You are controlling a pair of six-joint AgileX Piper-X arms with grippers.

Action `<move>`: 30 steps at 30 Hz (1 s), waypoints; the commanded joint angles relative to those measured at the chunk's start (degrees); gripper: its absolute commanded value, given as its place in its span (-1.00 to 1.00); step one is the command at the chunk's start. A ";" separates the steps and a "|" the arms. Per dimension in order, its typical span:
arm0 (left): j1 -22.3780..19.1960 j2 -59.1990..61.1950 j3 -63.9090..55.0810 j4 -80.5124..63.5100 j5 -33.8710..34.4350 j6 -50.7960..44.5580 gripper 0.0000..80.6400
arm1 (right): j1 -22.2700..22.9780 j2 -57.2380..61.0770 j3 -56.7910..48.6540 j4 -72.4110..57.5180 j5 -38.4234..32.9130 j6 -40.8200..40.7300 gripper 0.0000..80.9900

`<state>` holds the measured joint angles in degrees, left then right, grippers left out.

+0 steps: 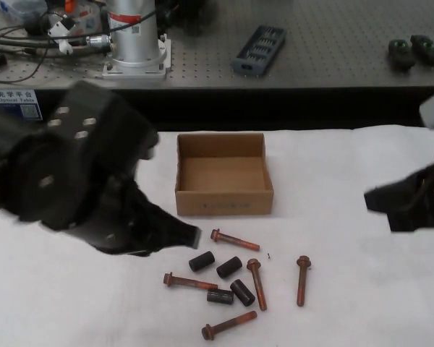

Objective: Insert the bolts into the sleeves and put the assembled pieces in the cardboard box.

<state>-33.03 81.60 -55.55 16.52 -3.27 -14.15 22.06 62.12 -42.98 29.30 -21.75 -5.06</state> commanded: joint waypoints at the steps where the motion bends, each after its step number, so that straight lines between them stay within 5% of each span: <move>1: 0.26 -7.25 7.25 -4.85 1.04 1.34 -0.63 | 0.69 0.15 -2.53 -0.05 -1.14 -2.90 -0.91; 13: 0.26 -30.06 26.37 -11.19 5.76 1.34 -0.63 | 10.51 10.27 -10.14 3.51 -0.90 -7.88 -0.91; 30: 0.26 -53.00 35.14 -8.68 11.95 1.34 -0.63 | 21.45 35.50 -29.97 11.71 6.41 -14.71 -0.91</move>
<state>-33.03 32.59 -21.72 7.59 6.74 -13.43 42.81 93.26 -69.16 38.74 -16.02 -18.10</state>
